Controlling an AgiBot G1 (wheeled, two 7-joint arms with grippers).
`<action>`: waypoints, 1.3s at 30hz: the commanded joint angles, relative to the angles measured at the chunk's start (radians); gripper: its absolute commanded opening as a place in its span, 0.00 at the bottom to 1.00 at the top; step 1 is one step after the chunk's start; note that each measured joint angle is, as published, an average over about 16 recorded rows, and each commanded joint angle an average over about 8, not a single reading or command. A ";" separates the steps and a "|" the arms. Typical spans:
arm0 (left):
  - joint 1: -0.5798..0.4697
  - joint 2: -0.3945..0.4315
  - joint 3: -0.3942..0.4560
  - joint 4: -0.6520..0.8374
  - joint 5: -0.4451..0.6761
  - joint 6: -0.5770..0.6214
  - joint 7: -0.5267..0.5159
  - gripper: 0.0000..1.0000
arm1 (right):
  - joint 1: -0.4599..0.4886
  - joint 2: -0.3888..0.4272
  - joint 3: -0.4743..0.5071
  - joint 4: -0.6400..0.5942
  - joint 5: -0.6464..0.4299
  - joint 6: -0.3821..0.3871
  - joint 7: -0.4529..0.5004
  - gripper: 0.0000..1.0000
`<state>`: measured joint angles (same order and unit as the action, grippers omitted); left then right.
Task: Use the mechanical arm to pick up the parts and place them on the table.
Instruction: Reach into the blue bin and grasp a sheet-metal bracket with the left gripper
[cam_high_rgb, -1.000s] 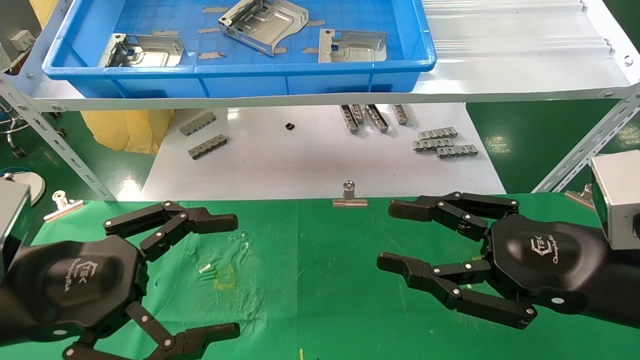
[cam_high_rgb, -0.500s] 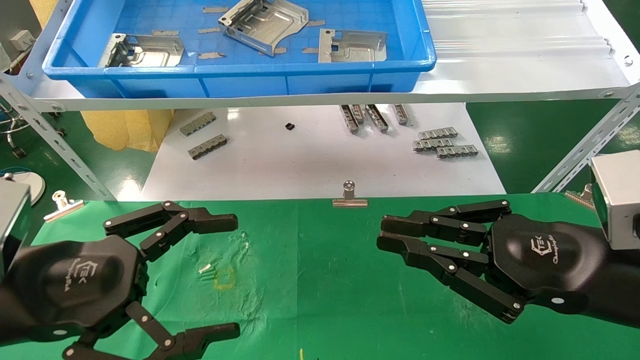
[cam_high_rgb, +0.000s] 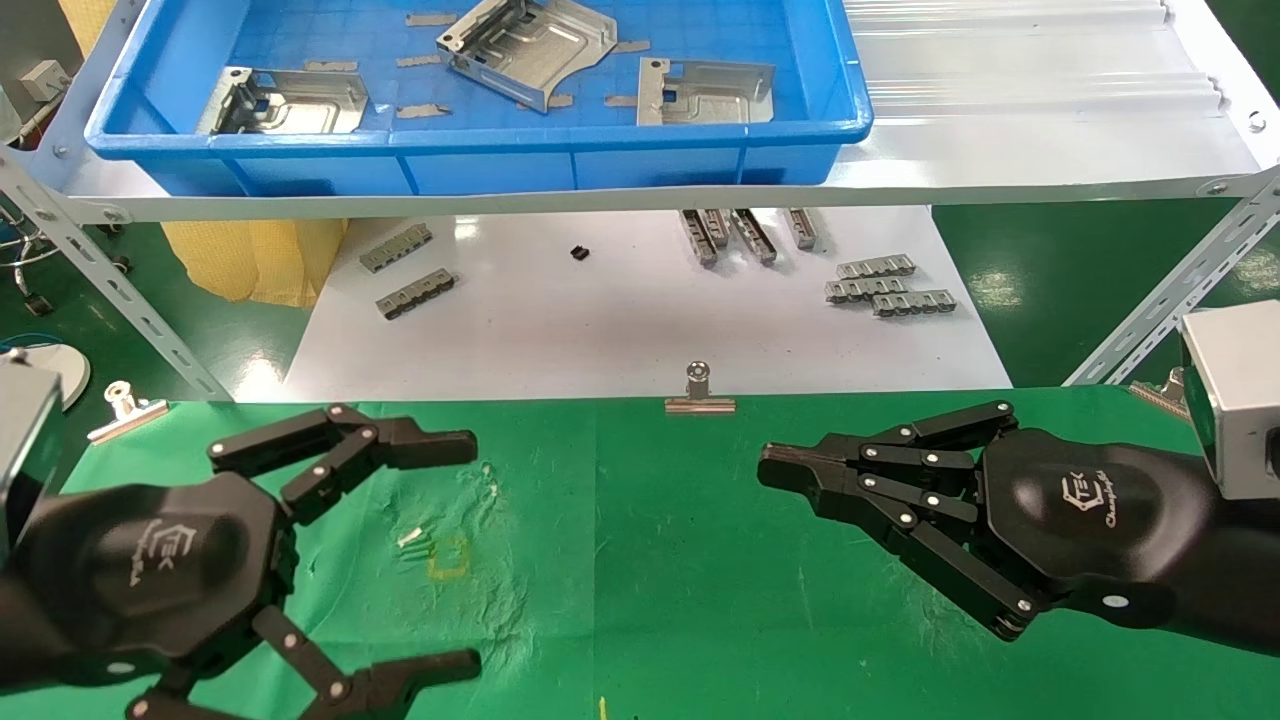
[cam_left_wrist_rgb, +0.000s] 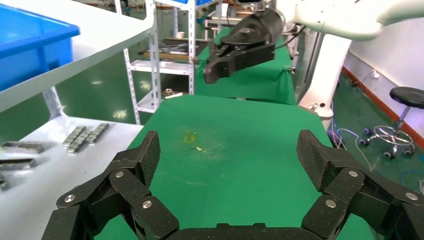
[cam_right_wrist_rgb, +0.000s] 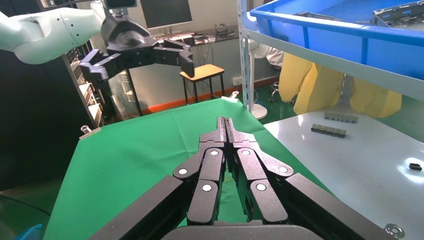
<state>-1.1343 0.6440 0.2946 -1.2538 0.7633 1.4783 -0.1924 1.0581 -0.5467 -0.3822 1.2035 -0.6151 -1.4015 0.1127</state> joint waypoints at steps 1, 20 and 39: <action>-0.002 0.003 0.001 -0.001 0.001 -0.004 -0.003 1.00 | 0.000 0.000 0.000 0.000 0.000 0.000 0.000 0.27; -0.716 0.454 0.155 0.858 0.437 -0.390 0.158 1.00 | 0.000 0.000 0.000 0.000 0.000 0.000 0.000 1.00; -0.894 0.695 0.222 1.237 0.560 -0.709 0.183 0.00 | 0.000 0.000 0.000 0.000 0.000 0.000 0.000 1.00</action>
<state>-2.0251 1.3346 0.5165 -0.0252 1.3224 0.7736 -0.0100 1.0581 -0.5467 -0.3822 1.2035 -0.6151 -1.4015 0.1127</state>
